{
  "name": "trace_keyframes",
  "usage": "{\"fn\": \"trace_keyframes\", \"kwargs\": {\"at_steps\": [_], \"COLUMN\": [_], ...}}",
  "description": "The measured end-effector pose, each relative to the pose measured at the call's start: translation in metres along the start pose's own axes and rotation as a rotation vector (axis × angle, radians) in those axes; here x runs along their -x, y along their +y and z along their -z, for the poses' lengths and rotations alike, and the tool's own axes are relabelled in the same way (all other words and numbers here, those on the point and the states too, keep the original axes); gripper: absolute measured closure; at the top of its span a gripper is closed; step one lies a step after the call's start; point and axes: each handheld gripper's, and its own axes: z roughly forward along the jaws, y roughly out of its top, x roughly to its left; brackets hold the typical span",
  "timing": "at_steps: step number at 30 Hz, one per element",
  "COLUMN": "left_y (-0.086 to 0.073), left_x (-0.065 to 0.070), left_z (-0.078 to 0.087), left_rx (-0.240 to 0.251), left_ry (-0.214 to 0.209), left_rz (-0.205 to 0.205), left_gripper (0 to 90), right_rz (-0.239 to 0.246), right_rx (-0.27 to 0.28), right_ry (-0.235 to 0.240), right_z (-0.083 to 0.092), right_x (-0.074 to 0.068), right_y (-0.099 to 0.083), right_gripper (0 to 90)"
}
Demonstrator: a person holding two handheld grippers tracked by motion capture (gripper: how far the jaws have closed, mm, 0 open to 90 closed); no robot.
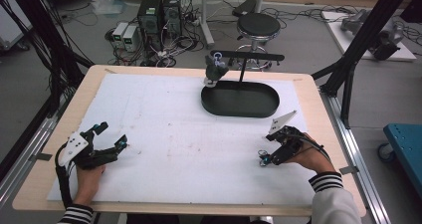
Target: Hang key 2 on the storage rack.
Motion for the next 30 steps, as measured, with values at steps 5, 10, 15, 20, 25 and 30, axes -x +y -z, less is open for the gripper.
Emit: {"fn": "trace_keyframes", "kwargs": {"at_steps": [5, 10, 15, 20, 25, 30], "left_y": [0.0000, 0.0001, 0.0000, 0.0001, 0.0000, 0.0000], "left_x": [0.0000, 0.0000, 0.0000, -0.0001, -0.0001, -0.0004], "left_z": [0.0000, 0.0000, 0.0000, 0.0001, 0.0001, 0.0002], "left_rx": [0.001, -0.001, 0.000, -0.001, -0.001, -0.001], "left_ry": [0.000, 0.000, 0.000, 0.000, 0.000, 0.000], "left_rz": [0.000, 0.001, 0.000, 0.002, 0.002, 0.000], "left_gripper": [13.7, 13.7, 13.7, 13.7, 13.7, 13.7], "right_rz": [0.007, 0.021, 0.033, 0.047, 0.051, 0.054], "right_rx": [-0.026, -0.052, -0.073, -0.075, -0.088, -0.092], "right_ry": [0.006, 0.008, 0.002, -0.004, -0.001, -0.013], "right_z": [-0.0042, -0.0058, -0.0059, -0.0059, -0.0075, -0.0080], "right_x": [0.0010, 0.0014, 0.0011, 0.0012, 0.0010, 0.0007], "right_y": [-0.0003, -0.0007, -0.0013, -0.0011, -0.0014, -0.0006], "right_gripper": [29.7, 42.9, 53.2, 59.4, 64.6, 70.7]}}
